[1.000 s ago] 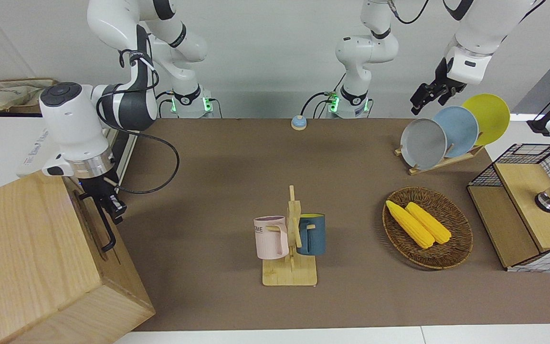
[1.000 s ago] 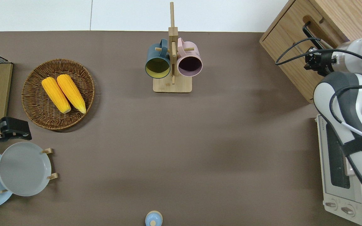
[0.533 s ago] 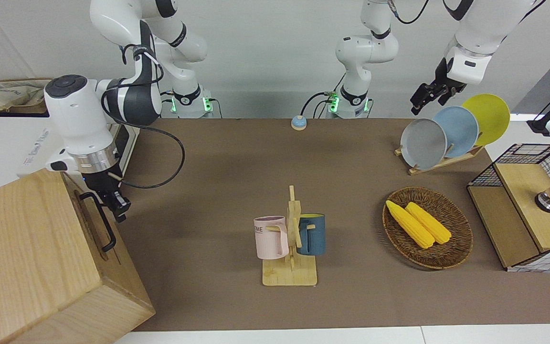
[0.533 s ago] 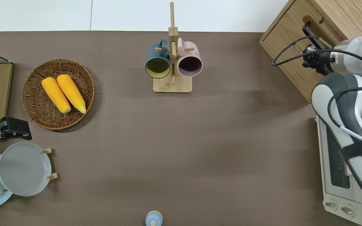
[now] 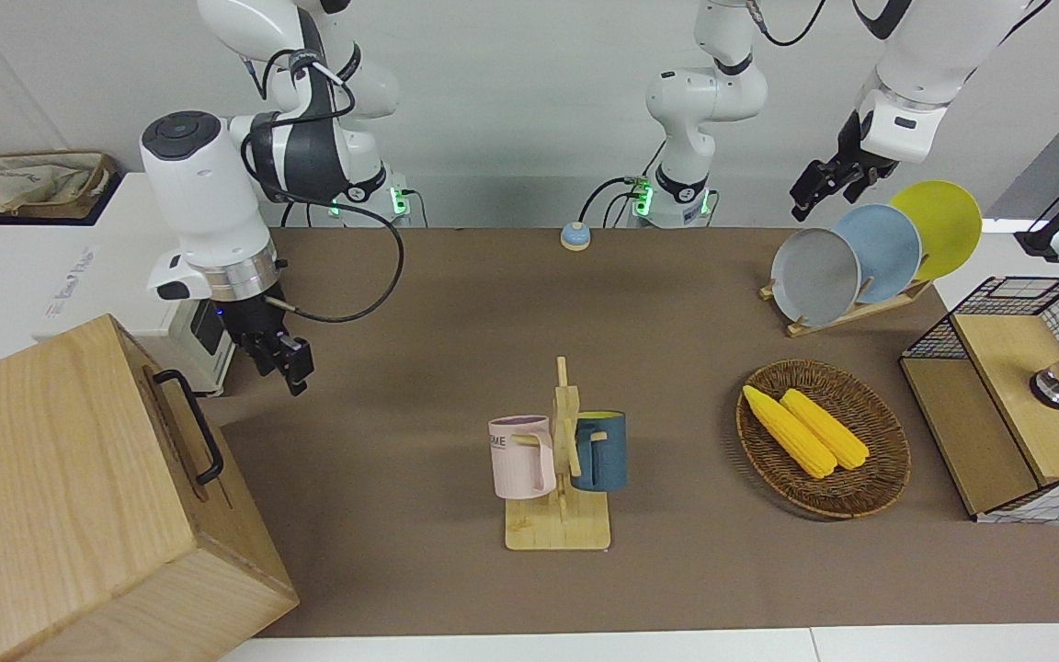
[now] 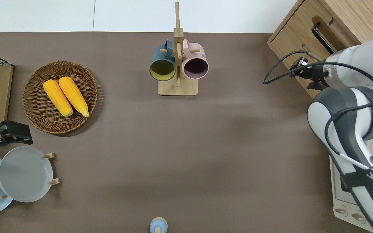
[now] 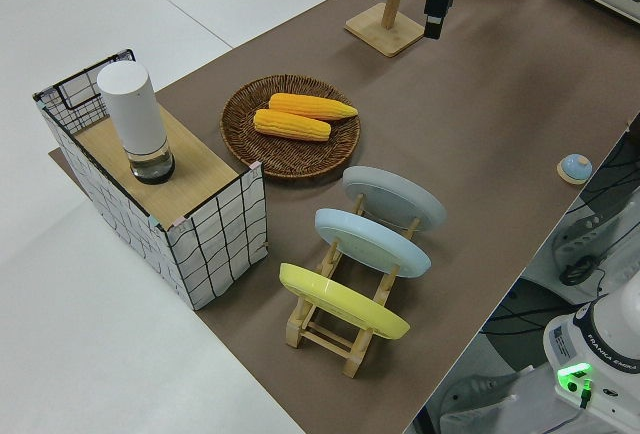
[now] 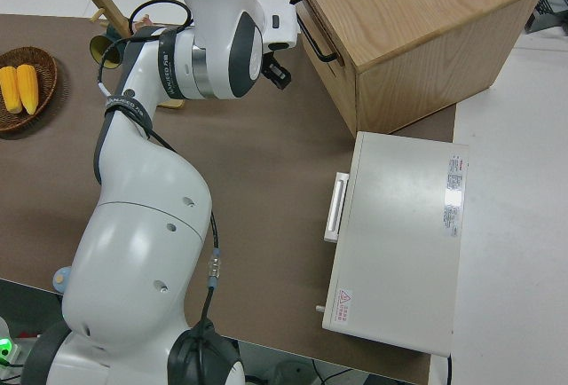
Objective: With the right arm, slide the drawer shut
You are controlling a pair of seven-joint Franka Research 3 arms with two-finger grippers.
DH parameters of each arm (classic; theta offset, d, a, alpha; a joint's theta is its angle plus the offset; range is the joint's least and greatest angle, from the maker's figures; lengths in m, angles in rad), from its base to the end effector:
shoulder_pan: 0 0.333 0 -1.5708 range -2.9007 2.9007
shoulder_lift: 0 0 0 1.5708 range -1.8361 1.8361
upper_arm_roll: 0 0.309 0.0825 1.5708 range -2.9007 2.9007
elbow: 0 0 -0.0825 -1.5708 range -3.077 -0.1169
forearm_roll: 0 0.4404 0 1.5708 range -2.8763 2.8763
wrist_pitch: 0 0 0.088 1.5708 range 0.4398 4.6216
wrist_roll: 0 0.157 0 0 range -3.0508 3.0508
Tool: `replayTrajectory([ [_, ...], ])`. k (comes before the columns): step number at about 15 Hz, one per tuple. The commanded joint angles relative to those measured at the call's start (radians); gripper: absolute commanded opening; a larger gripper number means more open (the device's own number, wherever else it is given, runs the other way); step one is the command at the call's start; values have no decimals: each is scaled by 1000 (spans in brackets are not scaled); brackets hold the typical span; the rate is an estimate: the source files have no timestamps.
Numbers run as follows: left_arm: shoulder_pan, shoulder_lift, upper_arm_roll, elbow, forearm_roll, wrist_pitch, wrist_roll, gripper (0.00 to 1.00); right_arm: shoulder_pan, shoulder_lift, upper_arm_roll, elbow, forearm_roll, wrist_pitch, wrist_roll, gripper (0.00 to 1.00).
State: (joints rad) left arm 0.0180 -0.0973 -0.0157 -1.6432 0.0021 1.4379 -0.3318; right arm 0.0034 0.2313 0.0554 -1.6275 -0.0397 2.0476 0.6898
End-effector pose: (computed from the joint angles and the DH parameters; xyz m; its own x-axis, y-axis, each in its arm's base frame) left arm 0.5609 0.0013 0.5764 0.9392 0.3284 -0.1007 0.3261 -0.9445 -0.0385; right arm 0.7119 0.0357 0.4314 0.7992 -0.5791 0.1611 -0.5705 -0.8152 -0.1000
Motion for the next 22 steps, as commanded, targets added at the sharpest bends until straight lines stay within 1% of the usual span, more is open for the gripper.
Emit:
replayTrajectory([
  [1, -4, -8, 5, 0, -4, -2, 10, 993, 21, -107, 6, -101, -15, -47, -51, 983],
  [3, -4, -8, 5, 0, -4, -2, 10, 993, 23, -156, 14, -141, -17, -87, -139, 983],
  [5, -4, -8, 5, 0, -4, -2, 10, 993, 23, -188, 15, -150, -17, -145, -232, 983],
  [7, -4, -8, 5, 0, -4, -2, 10, 993, 20, -226, 15, -161, -17, -190, -309, 983],
  [9, -4, -8, 5, 0, -4, -2, 10, 993, 6, -279, 14, -187, -17, -231, -381, 983],
  [10, -4, -8, 5, 0, -4, -2, 10, 993, 4, -302, 8, -196, -16, -256, -430, 983],
  [11, -4, -8, 5, 0, -4, -2, 10, 993, 4, -316, -2, -195, -14, -283, -478, 983],
  [13, -4, -8, 5, 0, -4, -2, 10, 993, 16, -340, -51, -192, -12, -326, -550, 983],
  [16, -4, -8, 5, 0, -4, -2, 10, 993, 29, -349, -97, -180, -2, -353, -604, 983],
  [18, -4, -8, 5, 0, -4, -2, 10, 993, 49, -351, -146, -175, 4, -377, -647, 983],
  [19, -4, -8, 5, 0, -4, -2, 10, 993, 49, -351, -161, -175, 6, -377, -664, 983],
  [20, -4, -8, 5, 0, -4, -2, 10, 993, 49, -345, -163, -169, 7, -376, -665, 983],
  [21, -4, -8, 5, 0, -4, -2, 10, 993, 47, -342, -167, -152, 15, -377, -665, 983],
  [22, -4, -8, 5, 0, -4, -2, 10, 993, 47, -336, -178, -126, 23, -380, -665, 983],
])
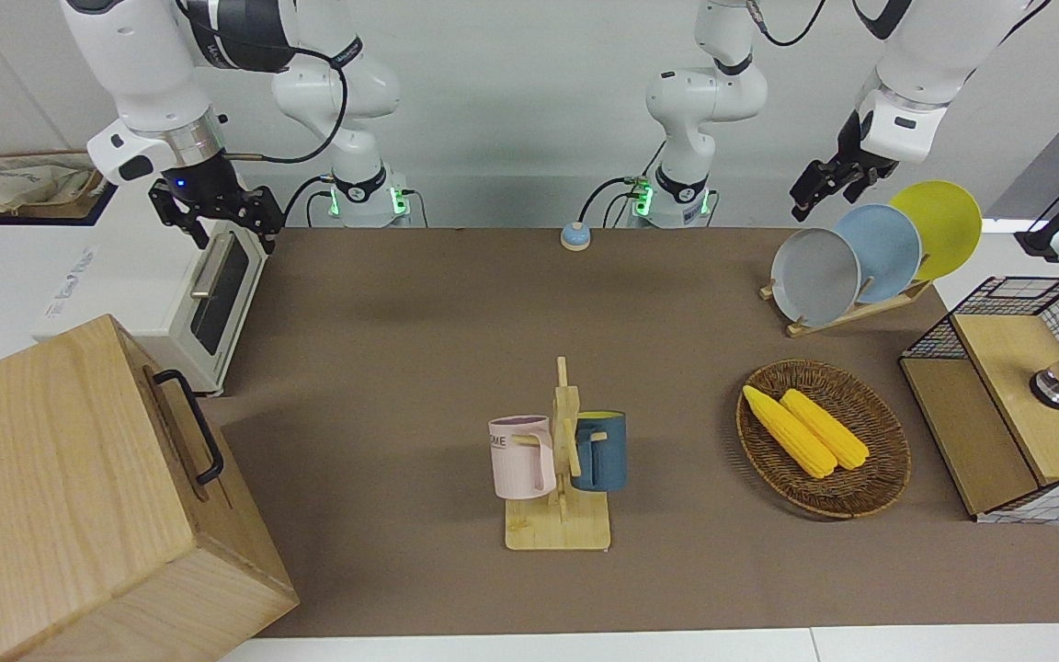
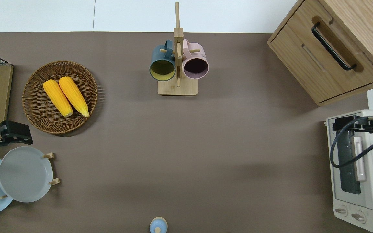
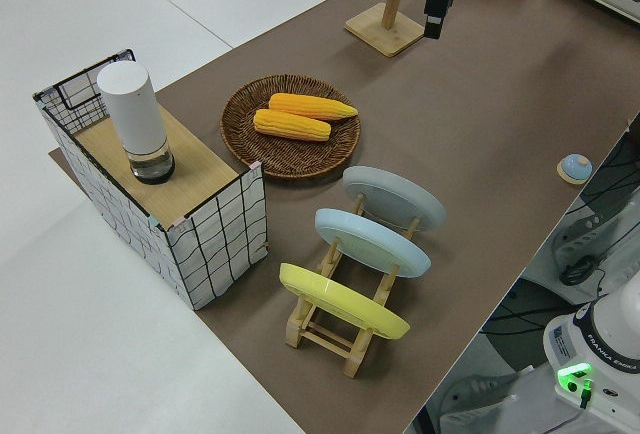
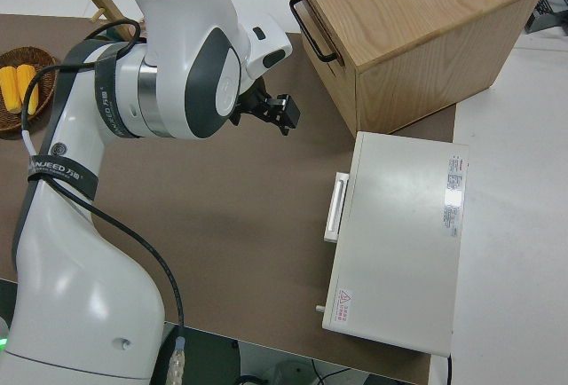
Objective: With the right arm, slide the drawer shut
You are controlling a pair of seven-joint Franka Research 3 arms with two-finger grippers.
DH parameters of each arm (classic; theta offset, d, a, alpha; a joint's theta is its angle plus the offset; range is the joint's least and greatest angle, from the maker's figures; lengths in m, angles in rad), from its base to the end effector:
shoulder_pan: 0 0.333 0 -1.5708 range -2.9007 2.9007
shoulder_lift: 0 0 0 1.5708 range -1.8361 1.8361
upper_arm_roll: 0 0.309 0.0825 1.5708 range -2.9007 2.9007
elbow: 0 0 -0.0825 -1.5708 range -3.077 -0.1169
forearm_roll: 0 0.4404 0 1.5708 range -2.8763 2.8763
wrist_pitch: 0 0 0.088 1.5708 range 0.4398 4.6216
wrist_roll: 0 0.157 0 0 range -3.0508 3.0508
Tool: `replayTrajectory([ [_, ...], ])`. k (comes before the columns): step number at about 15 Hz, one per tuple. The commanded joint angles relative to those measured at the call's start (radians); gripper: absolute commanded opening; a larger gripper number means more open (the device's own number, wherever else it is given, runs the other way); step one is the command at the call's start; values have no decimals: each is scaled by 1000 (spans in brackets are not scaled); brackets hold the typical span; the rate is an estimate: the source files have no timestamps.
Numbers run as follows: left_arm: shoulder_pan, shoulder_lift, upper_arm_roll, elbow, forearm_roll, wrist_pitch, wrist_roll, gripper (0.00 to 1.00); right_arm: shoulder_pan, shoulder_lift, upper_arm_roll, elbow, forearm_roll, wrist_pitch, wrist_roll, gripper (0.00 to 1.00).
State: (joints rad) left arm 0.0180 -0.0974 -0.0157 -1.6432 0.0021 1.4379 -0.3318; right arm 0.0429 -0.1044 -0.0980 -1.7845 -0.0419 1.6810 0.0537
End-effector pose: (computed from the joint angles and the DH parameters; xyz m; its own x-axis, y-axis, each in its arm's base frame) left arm 0.5608 0.0013 0.5765 0.9392 0.3284 -0.1006 0.3261 -0.9445 -0.0385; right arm 0.5836 -0.0400 0.5257 0.9946 -0.1035 0.0020 -0.1035 -0.9941 0.0314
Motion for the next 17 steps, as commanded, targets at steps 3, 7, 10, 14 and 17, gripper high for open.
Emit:
replayTrajectory([
  [3, -4, -8, 5, 0, -4, -2, 10, 993, 3, 49, -29, 114, 25, -37, -32, 983],
  [7, -4, -8, 5, 0, -4, -2, 10, 993, 5, 77, -20, 171, 16, -37, -32, 983],
  [10, -4, -8, 5, 0, -4, -2, 10, 993, 8, 78, -17, 177, 5, -38, -31, 983],
  [14, -4, -8, 5, 0, -4, -2, 10, 993, 11, 84, -19, 186, 4, -57, -31, 983],
  [17, -4, -8, 5, 0, -4, -2, 10, 993, 18, 84, -20, 186, 16, -57, -31, 983],
])
